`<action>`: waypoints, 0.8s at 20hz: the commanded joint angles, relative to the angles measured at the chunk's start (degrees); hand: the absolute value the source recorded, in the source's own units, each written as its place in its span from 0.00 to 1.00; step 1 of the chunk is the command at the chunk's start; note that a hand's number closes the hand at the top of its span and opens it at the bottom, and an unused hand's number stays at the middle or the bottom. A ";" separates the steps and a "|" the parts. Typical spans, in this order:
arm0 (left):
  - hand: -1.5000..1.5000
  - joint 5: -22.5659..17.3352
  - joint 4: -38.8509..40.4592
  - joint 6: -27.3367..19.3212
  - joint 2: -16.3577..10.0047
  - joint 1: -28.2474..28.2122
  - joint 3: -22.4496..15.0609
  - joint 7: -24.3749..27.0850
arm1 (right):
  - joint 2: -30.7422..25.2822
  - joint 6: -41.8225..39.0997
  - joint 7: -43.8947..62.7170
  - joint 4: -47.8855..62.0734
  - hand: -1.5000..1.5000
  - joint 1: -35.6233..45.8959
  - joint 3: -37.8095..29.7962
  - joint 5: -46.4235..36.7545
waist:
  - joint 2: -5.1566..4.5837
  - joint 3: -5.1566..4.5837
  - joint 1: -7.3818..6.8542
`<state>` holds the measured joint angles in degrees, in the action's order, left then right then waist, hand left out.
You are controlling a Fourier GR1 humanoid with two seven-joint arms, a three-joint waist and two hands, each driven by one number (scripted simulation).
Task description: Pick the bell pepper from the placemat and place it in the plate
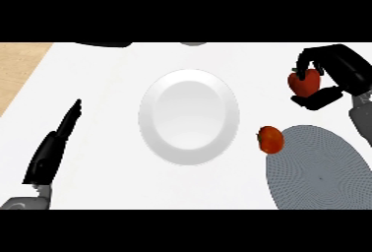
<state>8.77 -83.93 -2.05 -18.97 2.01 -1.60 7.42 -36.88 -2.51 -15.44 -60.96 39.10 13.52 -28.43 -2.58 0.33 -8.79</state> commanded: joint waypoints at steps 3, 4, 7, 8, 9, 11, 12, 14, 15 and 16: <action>0.50 0.07 0.65 -0.94 -0.21 -1.64 1.36 0.59 | 4.56 1.57 -18.09 8.04 1.00 8.81 -3.61 4.73 | 0.87 -0.10 2.36; 0.50 0.22 0.69 -0.99 -0.07 -0.97 1.21 0.34 | 3.93 -2.02 -20.21 9.34 1.00 11.63 -4.84 6.99 | 0.91 -0.13 2.62; 0.50 -0.38 0.01 -1.22 -0.15 -2.01 2.29 -1.56 | 4.98 -8.31 -27.28 13.53 1.00 14.86 -4.41 8.85 | 1.51 -0.21 4.40; 0.50 -1.19 0.46 -0.84 -0.44 -2.01 3.23 -0.39 | 6.63 -8.78 -28.53 16.00 1.00 16.11 -4.03 8.58 | 1.50 -0.25 4.54; 0.50 -0.30 0.22 -1.50 0.46 -5.44 2.24 2.31 | 6.49 -9.03 -30.60 18.33 1.00 17.61 -4.02 7.75 | 1.57 -0.27 4.49; 0.50 0.81 -0.60 -1.96 0.13 -4.18 2.13 0.56 | 12.51 -7.46 -28.95 20.26 1.00 20.75 -2.31 6.03 | 1.86 -0.29 5.47; 0.50 -0.94 -1.69 -0.80 -0.34 -4.77 3.31 -1.36 | 11.37 -9.48 -31.05 21.96 1.00 22.41 -3.44 6.63 | 1.98 -0.29 5.87; 0.50 -0.92 -3.00 -0.55 -0.37 -3.35 3.37 -3.20 | 13.52 -10.84 -29.74 24.46 1.00 25.61 -2.56 5.20 | 2.09 -0.31 6.46; 0.50 -0.63 -2.36 -1.19 -0.47 -4.35 4.20 -2.53 | 15.68 -11.41 -29.28 21.44 1.00 23.55 -1.91 5.72 | 2.36 -0.33 7.24; 0.50 -0.08 0.31 -1.37 0.08 -3.25 3.98 -0.37 | 17.09 -11.67 -27.94 25.16 1.00 27.55 -2.99 5.86 | 2.13 -0.35 6.91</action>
<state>8.29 -85.07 -3.10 -19.16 -1.73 1.67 6.29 -24.58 -12.47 -43.89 -39.62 61.73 10.52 -22.29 -0.65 0.04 -2.90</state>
